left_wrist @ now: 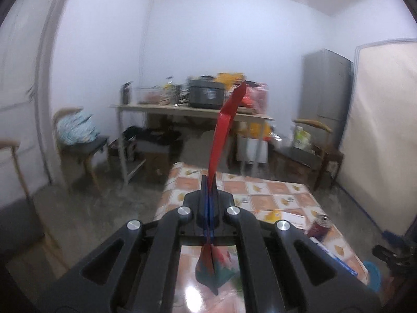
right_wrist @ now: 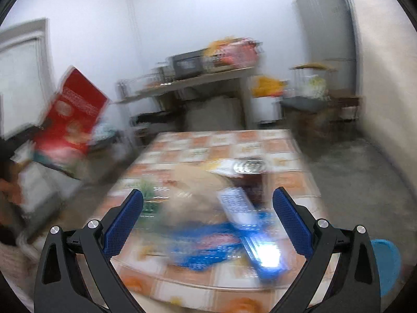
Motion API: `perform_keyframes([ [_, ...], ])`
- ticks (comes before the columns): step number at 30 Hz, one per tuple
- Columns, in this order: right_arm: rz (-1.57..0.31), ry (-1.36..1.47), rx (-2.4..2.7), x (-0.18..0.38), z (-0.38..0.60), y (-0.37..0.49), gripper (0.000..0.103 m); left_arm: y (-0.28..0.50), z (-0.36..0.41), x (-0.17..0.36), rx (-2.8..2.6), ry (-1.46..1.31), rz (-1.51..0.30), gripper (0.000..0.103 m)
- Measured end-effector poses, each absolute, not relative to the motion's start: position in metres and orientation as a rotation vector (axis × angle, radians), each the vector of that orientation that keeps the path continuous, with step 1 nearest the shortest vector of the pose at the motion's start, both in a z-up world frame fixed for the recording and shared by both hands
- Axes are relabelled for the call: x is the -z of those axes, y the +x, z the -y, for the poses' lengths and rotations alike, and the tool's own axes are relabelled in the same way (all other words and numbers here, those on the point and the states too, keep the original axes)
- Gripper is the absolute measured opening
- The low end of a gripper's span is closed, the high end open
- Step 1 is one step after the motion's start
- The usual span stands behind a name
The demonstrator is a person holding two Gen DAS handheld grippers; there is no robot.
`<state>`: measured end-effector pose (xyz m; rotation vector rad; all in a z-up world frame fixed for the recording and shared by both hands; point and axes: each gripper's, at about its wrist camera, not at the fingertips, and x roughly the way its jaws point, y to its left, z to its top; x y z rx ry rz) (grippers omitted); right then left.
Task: Collect trash
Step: 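Grasp the clear plastic bag with the right tool while the left tool holds the red bag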
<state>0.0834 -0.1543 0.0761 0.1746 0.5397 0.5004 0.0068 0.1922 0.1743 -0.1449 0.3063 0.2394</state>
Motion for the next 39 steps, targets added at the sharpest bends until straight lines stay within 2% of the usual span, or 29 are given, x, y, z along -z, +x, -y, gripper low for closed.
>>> perform_keyframes([
  [2, -0.592, 0.215, -0.631, -0.077, 0.127, 0.090, 0.095, -0.001, -0.214, -0.163, -0.250, -0.214, -0.338, 0.000],
  [6, -0.705, 0.244, -0.821, -0.071, 0.071, 0.101, 0.085, -0.010, -0.252, -0.125, -0.250, -0.347, -0.426, 0.000],
  [8, -0.774, 0.275, -0.879, -0.062, 0.047, 0.106, 0.084, -0.012, -0.260, -0.110, -0.260, -0.366, -0.446, 0.000],
  [15, -1.043, 0.323, -0.830, 0.009, -0.036, 0.125, 0.078, -0.013, -0.287, -0.063, -0.259, -0.400, -0.535, 0.000],
  [23, -1.043, 0.297, -0.672, 0.040, -0.084, 0.146, 0.078, -0.015, -0.303, -0.051, -0.256, -0.385, -0.579, 0.000],
  [28, -1.032, 0.249, -0.563, 0.063, -0.107, 0.153, 0.071, -0.019, -0.311, -0.047, -0.261, -0.385, -0.600, 0.000],
  [34, -1.013, 0.313, -0.480, 0.082, -0.102, 0.160, 0.048, -0.022, -0.314, -0.042, -0.252, -0.406, -0.625, 0.000],
  [36, -1.015, 0.339, -0.499, 0.085, -0.100, 0.161, 0.031, -0.020, -0.313, -0.040, -0.247, -0.398, -0.635, 0.000],
  [39, -1.015, 0.335, -0.524, 0.086, -0.100, 0.162, 0.015, -0.019, -0.312, -0.040, -0.246, -0.388, -0.639, 0.000],
])
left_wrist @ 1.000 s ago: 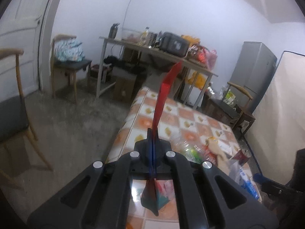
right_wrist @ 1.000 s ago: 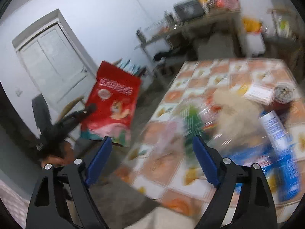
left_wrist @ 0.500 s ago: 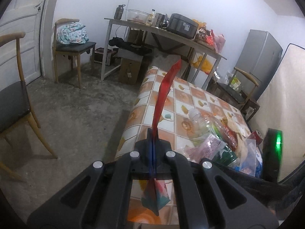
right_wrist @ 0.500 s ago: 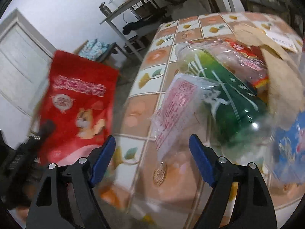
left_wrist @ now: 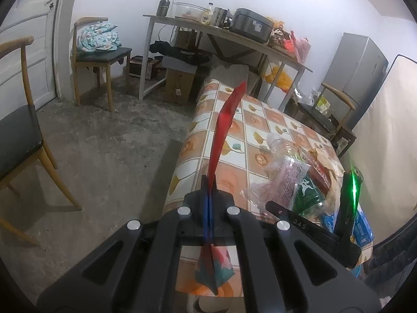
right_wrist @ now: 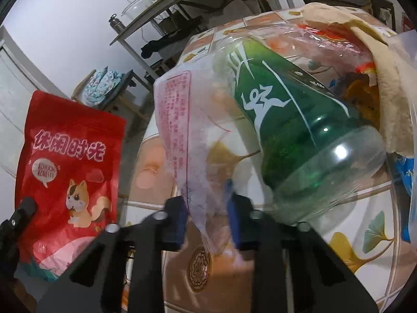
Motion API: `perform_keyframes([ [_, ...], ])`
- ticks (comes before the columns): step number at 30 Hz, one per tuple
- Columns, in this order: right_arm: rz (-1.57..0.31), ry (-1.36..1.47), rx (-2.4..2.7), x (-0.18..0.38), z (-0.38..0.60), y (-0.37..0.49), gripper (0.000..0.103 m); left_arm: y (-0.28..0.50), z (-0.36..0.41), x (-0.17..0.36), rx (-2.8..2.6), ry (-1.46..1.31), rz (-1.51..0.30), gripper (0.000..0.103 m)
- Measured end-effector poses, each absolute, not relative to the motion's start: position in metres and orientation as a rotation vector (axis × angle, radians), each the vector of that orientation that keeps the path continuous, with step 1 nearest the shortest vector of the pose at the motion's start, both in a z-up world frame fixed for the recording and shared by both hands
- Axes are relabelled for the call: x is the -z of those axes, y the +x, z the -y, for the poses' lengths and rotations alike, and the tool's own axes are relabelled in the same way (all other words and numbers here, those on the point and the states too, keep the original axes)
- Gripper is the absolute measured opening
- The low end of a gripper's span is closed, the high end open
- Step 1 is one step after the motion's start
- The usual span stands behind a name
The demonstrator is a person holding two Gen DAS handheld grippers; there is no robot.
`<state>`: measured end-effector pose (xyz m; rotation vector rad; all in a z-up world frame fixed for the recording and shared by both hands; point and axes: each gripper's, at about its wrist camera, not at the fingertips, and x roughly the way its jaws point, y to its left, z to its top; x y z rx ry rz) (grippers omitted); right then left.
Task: Collect trash
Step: 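Grasp the clear plastic bag with the right tool while the left tool holds the red bag, then carry both bags to the blue wastebasket and open both tools over it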
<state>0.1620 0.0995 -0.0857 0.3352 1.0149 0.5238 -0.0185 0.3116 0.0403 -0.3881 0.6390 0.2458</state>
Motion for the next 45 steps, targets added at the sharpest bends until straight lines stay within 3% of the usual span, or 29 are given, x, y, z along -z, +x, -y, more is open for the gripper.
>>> perform_keyframes([
  [4, -0.985, 0.297, -0.570, 0.077, -0.100, 0.156, 0.006, -0.018, -0.310, -0.041, -0.253, -0.387, -0.632, 0.000],
  [27, -0.564, 0.179, -0.603, -0.048, -0.004, 0.093, 0.004, -0.002, -0.235, -0.122, -0.103, -0.275, -0.454, 0.000],
  [34, -0.482, 0.234, -0.471, -0.071, 0.071, 0.087, 0.004, 0.033, -0.167, -0.150, 0.067, -0.231, -0.426, 0.000],
  [45, -0.402, 0.321, -0.111, -0.075, 0.238, 0.061, 0.004, 0.098, 0.001, -0.161, 0.402, -0.155, -0.475, 0.000],
])
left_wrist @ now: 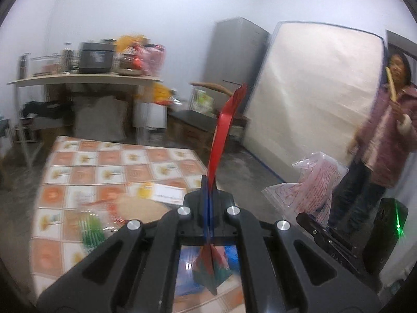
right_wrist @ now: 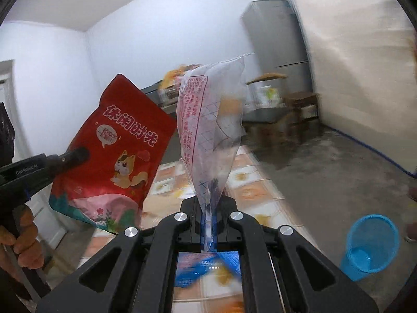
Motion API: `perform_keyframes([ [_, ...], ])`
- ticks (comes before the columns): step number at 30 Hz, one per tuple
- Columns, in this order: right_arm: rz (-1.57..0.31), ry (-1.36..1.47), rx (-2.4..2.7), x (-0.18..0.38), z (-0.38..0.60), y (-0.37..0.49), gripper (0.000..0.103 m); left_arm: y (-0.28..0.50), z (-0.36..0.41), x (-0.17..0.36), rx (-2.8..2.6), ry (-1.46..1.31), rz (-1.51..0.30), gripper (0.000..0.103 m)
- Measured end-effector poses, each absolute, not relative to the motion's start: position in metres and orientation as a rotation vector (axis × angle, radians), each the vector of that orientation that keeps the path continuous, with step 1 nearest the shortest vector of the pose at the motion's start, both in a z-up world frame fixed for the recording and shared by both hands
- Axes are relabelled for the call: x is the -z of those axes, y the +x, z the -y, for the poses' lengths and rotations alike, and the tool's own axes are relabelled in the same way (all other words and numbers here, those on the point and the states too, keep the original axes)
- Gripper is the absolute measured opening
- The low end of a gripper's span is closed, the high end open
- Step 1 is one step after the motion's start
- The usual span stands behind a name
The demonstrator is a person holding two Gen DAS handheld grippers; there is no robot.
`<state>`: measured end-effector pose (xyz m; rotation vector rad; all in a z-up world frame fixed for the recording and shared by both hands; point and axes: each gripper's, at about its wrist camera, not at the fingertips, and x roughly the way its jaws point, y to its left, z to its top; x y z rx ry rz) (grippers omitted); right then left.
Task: Collect trash
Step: 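Carry both bags to the blue wastebasket and open both tools over it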
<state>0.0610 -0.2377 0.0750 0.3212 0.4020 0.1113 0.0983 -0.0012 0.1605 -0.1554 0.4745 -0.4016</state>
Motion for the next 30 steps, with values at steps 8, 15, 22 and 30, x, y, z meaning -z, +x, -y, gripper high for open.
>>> perform_keyframes([
  [8, -0.474, 0.326, 0.149, -0.037, 0.339, 0.038, 0.004, 0.138, 0.134, -0.123, 0.589, -0.093, -0.615, 0.000],
  [15, -0.622, 0.361, 0.370, 0.026, 0.421, 0.013, 0.004, 0.170, 0.253, -0.063, 0.735, -0.072, -0.818, 0.000],
  [22, -0.796, 0.456, 0.508, 0.104, 0.493, 0.001, 0.004, 0.181, 0.372, 0.023, 0.811, 0.046, -1.022, 0.000],
  [30, -0.947, 0.543, 0.513, 0.186, 0.559, 0.042, 0.004, 0.222, 0.460, 0.127, 0.760, 0.040, -1.238, 0.000],
])
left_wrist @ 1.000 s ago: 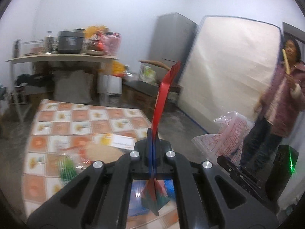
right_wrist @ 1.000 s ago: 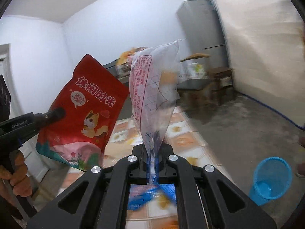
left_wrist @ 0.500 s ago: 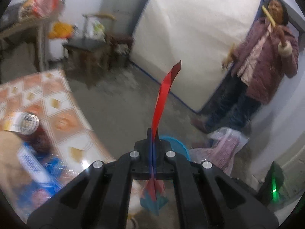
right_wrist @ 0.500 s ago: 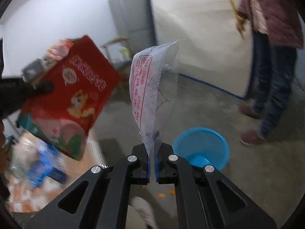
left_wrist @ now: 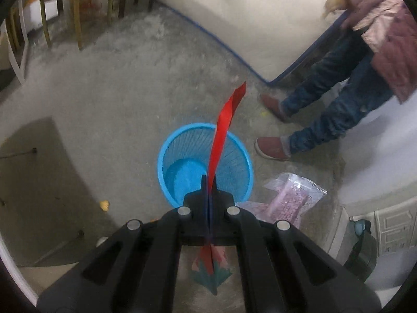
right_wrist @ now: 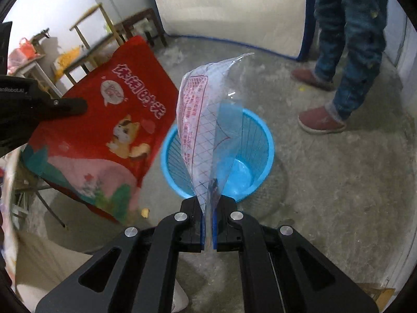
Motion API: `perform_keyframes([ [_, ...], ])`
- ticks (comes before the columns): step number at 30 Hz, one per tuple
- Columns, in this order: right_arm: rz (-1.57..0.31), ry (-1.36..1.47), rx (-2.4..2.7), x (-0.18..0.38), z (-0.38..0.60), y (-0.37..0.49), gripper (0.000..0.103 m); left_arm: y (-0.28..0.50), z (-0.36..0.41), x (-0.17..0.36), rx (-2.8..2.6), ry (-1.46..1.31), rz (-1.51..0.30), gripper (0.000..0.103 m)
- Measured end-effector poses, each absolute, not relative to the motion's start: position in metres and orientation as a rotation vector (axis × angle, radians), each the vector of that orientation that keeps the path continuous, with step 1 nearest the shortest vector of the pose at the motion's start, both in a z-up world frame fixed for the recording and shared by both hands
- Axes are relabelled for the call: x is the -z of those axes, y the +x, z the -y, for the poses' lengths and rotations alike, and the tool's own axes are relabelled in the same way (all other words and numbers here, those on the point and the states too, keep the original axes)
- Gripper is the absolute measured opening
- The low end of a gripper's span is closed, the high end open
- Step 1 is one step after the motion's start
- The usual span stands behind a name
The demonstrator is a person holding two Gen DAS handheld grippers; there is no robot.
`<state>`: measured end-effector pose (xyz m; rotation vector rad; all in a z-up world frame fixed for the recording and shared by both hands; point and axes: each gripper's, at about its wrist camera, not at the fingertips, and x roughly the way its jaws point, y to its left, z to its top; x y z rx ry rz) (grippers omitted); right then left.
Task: Collect trash
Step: 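Carry both bags to the blue wastebasket and open both tools over it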
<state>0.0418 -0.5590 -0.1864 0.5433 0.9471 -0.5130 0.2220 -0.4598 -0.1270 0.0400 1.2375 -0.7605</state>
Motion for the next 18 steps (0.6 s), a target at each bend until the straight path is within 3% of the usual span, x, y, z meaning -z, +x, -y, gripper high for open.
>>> perform_keyframes([
  [7, -1.018, 0.571, 0.519, 0.243, 0.602, 0.087, 0.005, 0.264, 0.505, 0.183, 0.694, 0.063, -1.308, 0.000],
  [10, -1.045, 0.593, 0.495, 0.264, 0.617, 0.105, 0.019, 0.272, 0.513, 0.191, 0.666, 0.097, -1.302, 0.018],
  [12, -1.066, 0.605, 0.492, 0.282, 0.624, 0.112, 0.041, 0.272, 0.512, 0.188, 0.661, 0.099, -1.273, 0.032],
  [18, -1.080, 0.623, 0.529, 0.300, 0.634, 0.105, 0.042, 0.267, 0.504, 0.165, 0.685, 0.071, -1.203, 0.035],
])
